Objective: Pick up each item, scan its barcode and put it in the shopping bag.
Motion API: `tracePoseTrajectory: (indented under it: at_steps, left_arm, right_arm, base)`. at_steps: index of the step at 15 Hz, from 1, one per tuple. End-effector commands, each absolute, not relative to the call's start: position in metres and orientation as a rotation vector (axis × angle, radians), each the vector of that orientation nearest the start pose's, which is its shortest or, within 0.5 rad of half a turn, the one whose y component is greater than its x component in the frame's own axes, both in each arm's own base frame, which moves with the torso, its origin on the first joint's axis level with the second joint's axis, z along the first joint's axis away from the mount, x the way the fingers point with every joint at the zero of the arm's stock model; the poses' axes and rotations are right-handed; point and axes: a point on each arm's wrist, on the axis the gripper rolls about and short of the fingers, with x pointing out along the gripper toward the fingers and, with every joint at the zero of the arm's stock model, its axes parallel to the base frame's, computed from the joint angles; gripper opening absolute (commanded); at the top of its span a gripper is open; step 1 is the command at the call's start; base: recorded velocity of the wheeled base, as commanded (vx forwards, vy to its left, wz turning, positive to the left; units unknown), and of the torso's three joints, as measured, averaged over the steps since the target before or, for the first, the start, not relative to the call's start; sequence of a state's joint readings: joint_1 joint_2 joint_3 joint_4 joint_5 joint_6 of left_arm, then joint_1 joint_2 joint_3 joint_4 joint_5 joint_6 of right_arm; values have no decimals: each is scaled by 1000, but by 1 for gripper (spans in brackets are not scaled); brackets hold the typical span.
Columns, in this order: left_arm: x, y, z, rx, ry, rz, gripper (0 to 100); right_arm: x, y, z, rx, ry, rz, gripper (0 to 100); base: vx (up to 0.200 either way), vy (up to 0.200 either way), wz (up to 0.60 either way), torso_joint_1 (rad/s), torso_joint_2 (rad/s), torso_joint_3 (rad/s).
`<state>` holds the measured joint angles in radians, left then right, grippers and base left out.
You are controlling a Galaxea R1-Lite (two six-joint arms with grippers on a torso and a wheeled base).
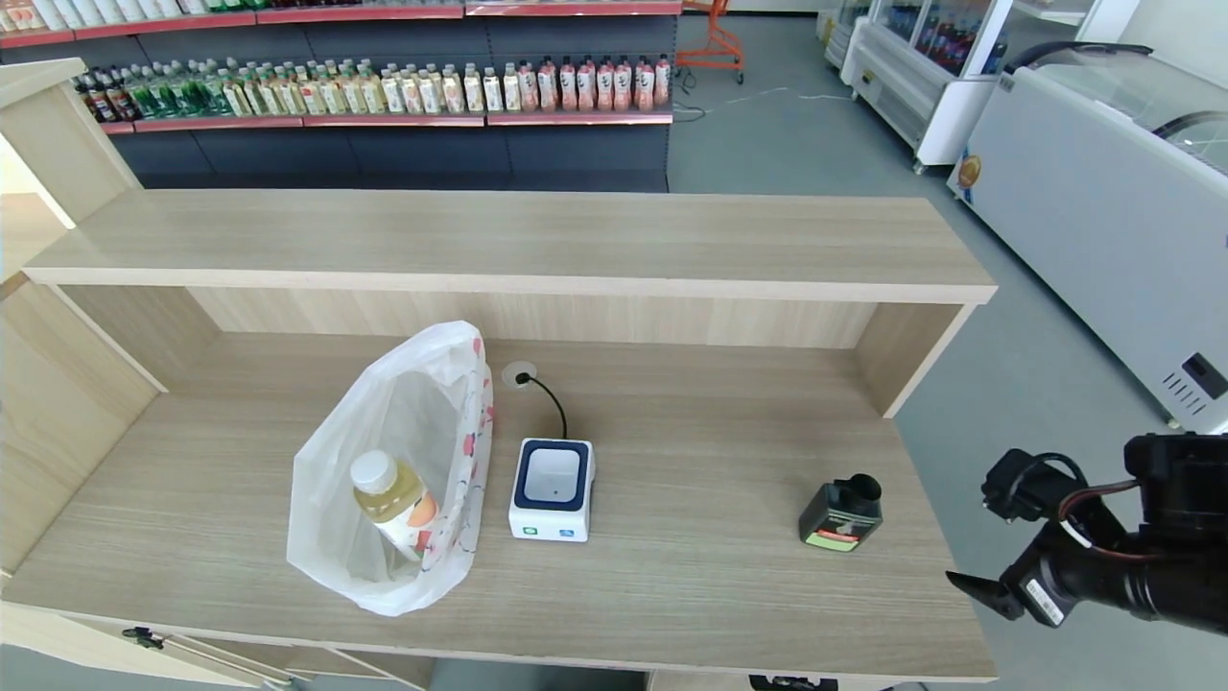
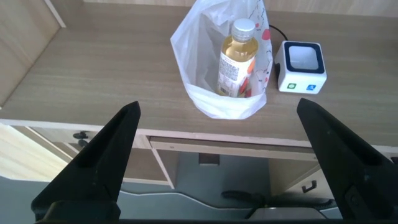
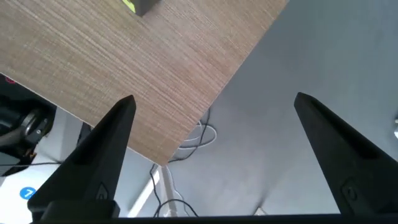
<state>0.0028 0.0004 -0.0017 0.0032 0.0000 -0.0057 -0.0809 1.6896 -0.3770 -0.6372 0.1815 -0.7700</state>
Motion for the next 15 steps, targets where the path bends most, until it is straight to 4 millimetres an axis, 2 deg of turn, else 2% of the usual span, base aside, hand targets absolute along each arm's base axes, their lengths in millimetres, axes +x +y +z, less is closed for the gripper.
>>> tracePoseTrajectory:
  at_steps: [1, 3, 8, 14, 15]
  left_arm:
    - [-23, 0, 76, -6, 2, 3, 100]
    - [-23, 0, 76, -6, 2, 3, 100]
    - [-23, 0, 76, -6, 2, 3, 100]
    - [-23, 0, 76, -6, 2, 3, 100]
    - [-23, 0, 76, -6, 2, 3, 100]
  right_arm:
    - [258, 2, 68, -607, 596, 484, 100]
    - [270, 16, 65, -613, 575, 544, 100]
    - [301, 36, 61, -636, 534, 594, 100]
    - [311, 50, 54, -649, 528, 635, 100]
    - [314, 52, 51, -650, 529, 637, 0]
  base:
    - [0, 0, 0, 0, 0, 0]
    - [0, 0, 0, 0, 0, 0]
    - [0, 0, 0, 0, 0, 0]
    - [0, 0, 0, 0, 0, 0]
    - [0, 0, 0, 0, 0, 0]
